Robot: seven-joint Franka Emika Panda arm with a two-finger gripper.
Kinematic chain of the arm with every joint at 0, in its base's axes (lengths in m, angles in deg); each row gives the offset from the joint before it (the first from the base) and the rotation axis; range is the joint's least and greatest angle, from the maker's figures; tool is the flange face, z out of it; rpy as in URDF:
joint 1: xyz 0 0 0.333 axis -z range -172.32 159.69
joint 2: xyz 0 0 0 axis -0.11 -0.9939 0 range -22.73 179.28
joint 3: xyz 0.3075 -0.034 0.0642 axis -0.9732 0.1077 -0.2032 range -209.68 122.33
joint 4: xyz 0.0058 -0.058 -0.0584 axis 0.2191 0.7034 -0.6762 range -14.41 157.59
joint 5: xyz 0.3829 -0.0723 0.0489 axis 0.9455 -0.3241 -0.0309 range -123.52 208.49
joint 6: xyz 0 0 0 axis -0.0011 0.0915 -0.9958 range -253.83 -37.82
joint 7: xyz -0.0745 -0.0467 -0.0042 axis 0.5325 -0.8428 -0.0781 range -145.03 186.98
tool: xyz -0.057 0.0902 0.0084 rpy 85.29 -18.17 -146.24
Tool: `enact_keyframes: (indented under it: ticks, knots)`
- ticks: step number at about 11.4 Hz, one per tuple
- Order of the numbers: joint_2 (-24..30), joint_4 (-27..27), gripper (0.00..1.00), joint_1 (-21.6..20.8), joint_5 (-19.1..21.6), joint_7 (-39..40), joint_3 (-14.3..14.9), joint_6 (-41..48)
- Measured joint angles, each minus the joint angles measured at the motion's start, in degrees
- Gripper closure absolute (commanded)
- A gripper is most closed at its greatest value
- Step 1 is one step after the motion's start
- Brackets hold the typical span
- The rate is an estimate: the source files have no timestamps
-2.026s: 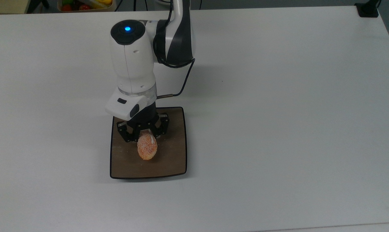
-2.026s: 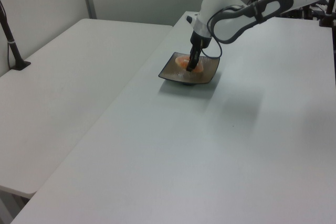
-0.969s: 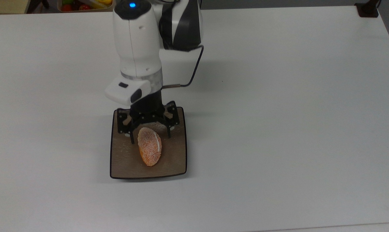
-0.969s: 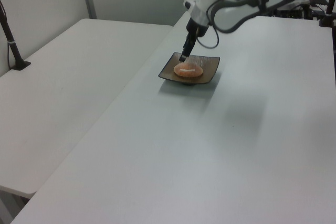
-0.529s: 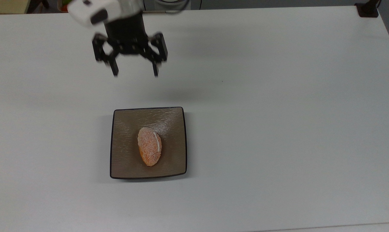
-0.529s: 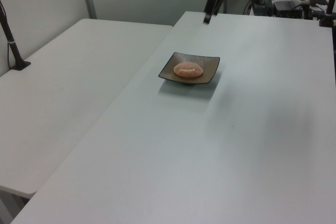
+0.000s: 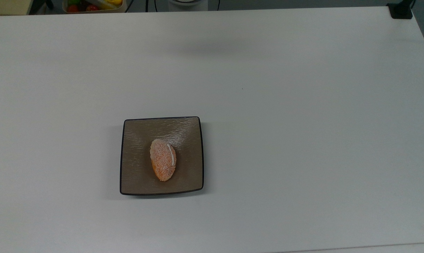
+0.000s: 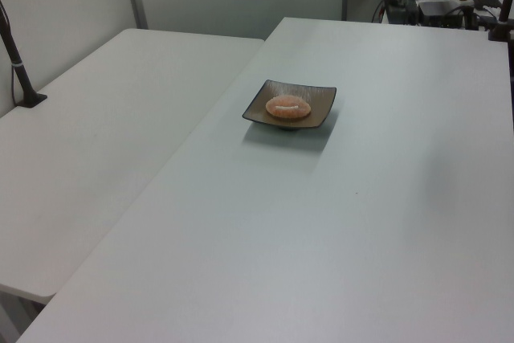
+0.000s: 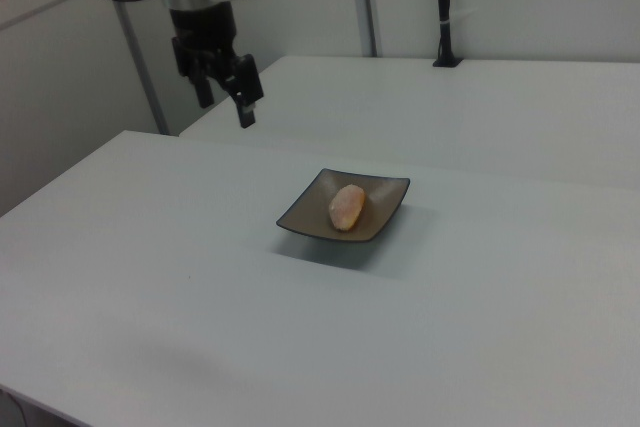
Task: Bread is placed on a ceramic plate
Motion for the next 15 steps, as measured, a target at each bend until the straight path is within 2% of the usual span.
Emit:
enact_keyframes:
  ticks: [3,6,10,12,15]
  knots:
    - [3.95,3.83,0.00,-0.19,0.00,0.00,-0.73,2.94]
    - [4.54,6.27,0.00,-0.23,0.00,0.31,-2.67,2.30]
    - [4.24,9.61,0.00,-0.35,0.00,7.24,-4.69,-6.91]
    - [3.44,11.29,0.00,-0.72,0.00,10.62,-4.82,-11.93]
    - [2.87,11.61,0.00,-0.72,0.00,13.79,-4.80,-12.75]
